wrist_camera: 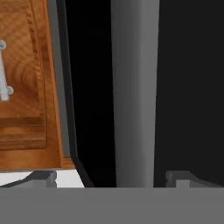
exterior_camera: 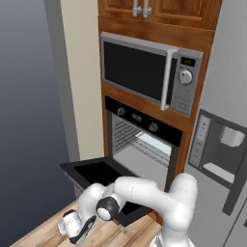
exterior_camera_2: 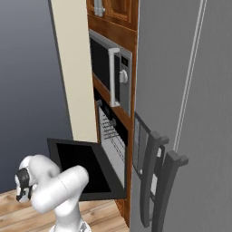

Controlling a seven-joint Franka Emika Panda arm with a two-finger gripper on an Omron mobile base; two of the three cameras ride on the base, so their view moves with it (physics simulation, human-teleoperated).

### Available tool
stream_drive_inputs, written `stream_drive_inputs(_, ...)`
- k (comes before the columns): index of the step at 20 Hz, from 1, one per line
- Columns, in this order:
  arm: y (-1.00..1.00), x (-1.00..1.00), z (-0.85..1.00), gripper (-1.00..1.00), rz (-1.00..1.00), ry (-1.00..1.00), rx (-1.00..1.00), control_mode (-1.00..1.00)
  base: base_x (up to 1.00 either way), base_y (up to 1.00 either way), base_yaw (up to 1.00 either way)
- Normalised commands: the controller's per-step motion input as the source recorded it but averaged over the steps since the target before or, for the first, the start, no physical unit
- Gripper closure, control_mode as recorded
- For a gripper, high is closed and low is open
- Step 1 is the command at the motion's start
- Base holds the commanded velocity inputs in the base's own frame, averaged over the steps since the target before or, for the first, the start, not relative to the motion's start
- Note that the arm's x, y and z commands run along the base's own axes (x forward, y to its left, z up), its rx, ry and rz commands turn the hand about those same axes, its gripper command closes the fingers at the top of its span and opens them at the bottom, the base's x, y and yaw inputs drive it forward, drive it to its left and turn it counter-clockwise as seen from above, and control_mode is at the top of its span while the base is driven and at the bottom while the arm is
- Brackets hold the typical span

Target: Take the baked cake out of the oven and place it on the plate for cooling. Then close the oven door.

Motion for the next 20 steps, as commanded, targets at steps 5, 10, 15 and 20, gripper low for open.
stream_drive_inputs(5,-0.18,0.42,-0.03,-1.0,-0.06,0.0,-0.12,-1.0,0.0,0.0,0.0)
stream_drive_inputs(10,-0.38,0.17,0.29,-1.0,-0.07,-0.11,-0.13,-1.0,0.0,0.0,0.0)
stream_drive_inputs(15,-0.5,0.11,0.74,-1.0,-0.1,-0.25,-0.19,-1.0,0.0,0.0,0.0)
stream_drive_inputs(20,-0.57,0.12,0.97,-1.0,-0.11,-0.26,-0.19,-1.0,0.0,0.0,0.0)
